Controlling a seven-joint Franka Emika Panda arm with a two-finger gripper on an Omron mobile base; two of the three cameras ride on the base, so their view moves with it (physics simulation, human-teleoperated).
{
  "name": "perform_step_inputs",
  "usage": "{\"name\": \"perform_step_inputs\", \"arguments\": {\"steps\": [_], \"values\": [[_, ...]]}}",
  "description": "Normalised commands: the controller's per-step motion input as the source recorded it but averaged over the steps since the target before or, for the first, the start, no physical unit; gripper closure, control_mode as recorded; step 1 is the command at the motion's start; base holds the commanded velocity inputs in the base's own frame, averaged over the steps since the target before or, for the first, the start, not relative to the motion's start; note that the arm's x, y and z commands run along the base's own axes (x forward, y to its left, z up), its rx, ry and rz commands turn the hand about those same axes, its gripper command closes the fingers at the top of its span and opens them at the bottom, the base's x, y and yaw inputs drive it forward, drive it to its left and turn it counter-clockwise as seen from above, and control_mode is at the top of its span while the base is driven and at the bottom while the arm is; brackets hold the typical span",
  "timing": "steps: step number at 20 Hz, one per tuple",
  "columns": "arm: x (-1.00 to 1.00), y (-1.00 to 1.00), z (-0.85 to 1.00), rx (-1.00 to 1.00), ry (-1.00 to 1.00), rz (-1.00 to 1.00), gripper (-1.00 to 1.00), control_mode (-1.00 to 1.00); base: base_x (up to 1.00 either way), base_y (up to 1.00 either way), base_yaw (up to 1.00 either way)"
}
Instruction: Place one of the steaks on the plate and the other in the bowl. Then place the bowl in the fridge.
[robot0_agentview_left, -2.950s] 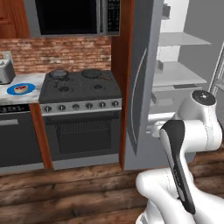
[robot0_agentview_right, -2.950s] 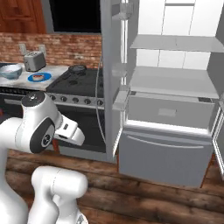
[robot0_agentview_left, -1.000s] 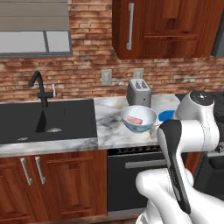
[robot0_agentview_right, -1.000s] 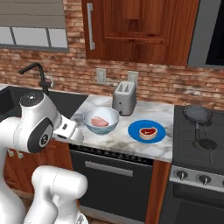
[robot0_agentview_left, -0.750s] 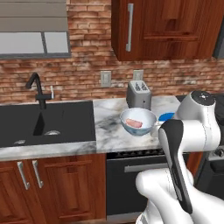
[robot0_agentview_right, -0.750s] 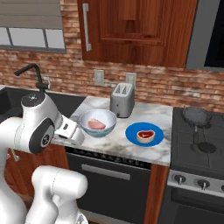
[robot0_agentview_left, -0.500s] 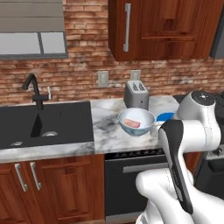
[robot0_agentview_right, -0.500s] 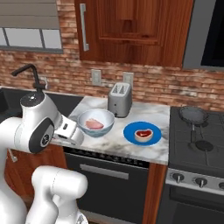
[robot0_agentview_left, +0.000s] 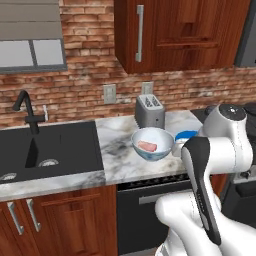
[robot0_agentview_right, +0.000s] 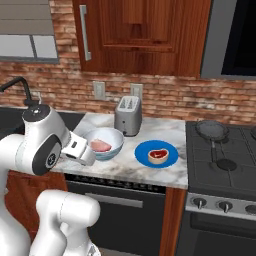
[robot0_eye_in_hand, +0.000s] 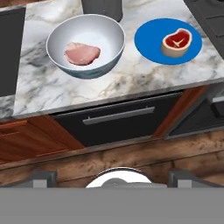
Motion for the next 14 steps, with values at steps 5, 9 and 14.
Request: {"name": "perform_step_inputs", "arguments": {"steps": [5,9,14], "values": [[0.0,0.0,0.0,0.0,0.0,0.0,-1.0,1.0,0.58,0.06,-0.01],[0.0,0.0,0.0,0.0,0.0,0.0,-1.0,1.0,0.11,0.0,0.0],[0.23,-0.14,0.0,0.0,0.0,-0.05,-1.0,-1.0,0.0,0.0,0.0]]}}
